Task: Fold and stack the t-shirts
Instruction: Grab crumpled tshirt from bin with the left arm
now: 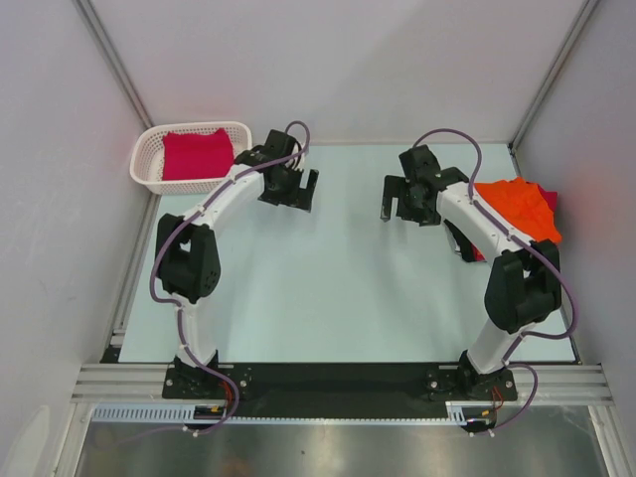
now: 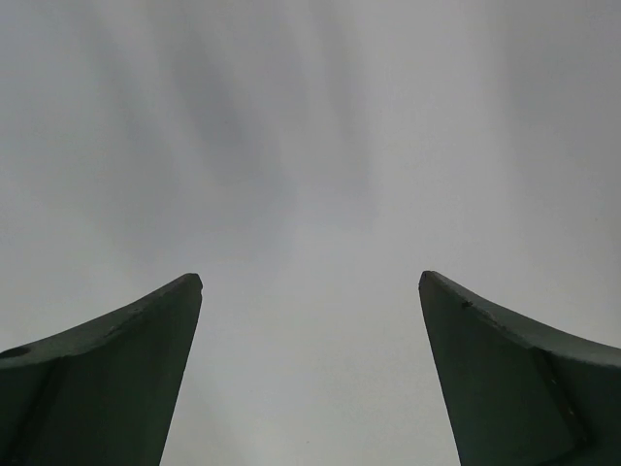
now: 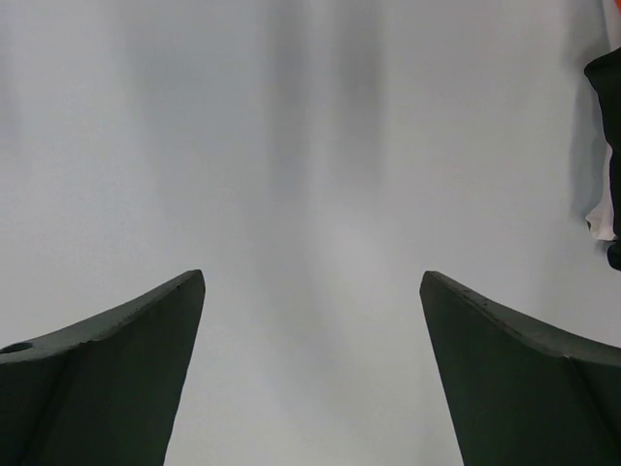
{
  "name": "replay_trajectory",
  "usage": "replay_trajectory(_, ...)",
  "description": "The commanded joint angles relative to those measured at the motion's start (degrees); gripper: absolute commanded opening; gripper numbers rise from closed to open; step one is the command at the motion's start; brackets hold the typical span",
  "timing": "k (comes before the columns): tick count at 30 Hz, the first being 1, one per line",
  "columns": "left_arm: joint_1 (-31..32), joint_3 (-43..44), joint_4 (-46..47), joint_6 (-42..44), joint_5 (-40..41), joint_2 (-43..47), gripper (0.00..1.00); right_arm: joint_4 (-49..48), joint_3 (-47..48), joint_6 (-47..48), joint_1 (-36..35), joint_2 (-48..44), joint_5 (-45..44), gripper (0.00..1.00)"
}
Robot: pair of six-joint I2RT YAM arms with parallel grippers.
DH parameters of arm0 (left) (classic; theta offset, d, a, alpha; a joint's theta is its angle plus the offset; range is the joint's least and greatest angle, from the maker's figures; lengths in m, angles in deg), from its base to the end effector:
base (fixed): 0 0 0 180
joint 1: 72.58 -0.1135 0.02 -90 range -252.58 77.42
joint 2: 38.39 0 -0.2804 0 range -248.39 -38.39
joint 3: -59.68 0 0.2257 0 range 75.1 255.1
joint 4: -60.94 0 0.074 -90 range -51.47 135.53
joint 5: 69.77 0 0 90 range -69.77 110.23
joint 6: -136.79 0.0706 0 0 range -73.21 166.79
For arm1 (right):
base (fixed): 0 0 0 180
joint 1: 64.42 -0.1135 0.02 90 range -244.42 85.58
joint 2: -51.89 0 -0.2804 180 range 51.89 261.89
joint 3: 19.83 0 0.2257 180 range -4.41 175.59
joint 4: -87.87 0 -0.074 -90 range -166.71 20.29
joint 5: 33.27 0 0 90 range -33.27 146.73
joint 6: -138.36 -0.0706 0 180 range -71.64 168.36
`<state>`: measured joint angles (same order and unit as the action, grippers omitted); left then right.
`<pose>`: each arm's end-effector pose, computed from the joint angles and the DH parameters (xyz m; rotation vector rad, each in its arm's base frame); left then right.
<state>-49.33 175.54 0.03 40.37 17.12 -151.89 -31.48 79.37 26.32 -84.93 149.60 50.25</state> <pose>0.3961 -0.1743 0.2567 0.4021 2.5818 -0.2569 0.3373 0.1177 0.2735 0.0752 2.5967 0.1229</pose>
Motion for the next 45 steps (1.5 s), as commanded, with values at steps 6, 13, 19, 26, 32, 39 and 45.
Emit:
replay_trajectory(6, -0.2, 0.4, -0.1, 1.5, 5.4, 1.3, 1.00, -1.2, 3.3, 0.3, -0.5, 0.3, 0.2, 1.00)
replay_trajectory(13, -0.3, 2.7, -2.2, 1.1, 13.0, -0.1, 1.00, -0.9, 4.5, 0.6, -0.5, 1.1, 0.2, 1.00)
replay_trajectory(19, -1.4, 16.7, -5.5, -1.1, 22.9, -3.7, 1.00, -1.4, 4.3, 0.2, -0.8, 1.3, 1.0, 1.00)
replay_trajectory(26, -5.5, 32.2, -5.7, -3.3, 25.0, -8.5, 0.99, -1.0, 4.4, -0.3, -1.5, 1.0, 0.5, 1.00)
replay_trajectory(32, -13.5, 25.3, 2.9, -7.8, 25.2, -3.5, 1.00, -1.0, 2.4, -0.5, -1.7, -0.5, 0.4, 1.00)
replay_trajectory(39, -26.1, 31.4, 0.2, -9.1, 13.4, -10.9, 1.00, 2.0, 5.6, 1.1, -1.9, 0.2, 0.1, 1.00)
replay_trajectory(45, -31.7, 36.7, -0.7, -11.8, 10.1, -17.0, 1.00, 4.2, 7.8, 2.2, -2.0, 1.0, -0.4, 1.00)
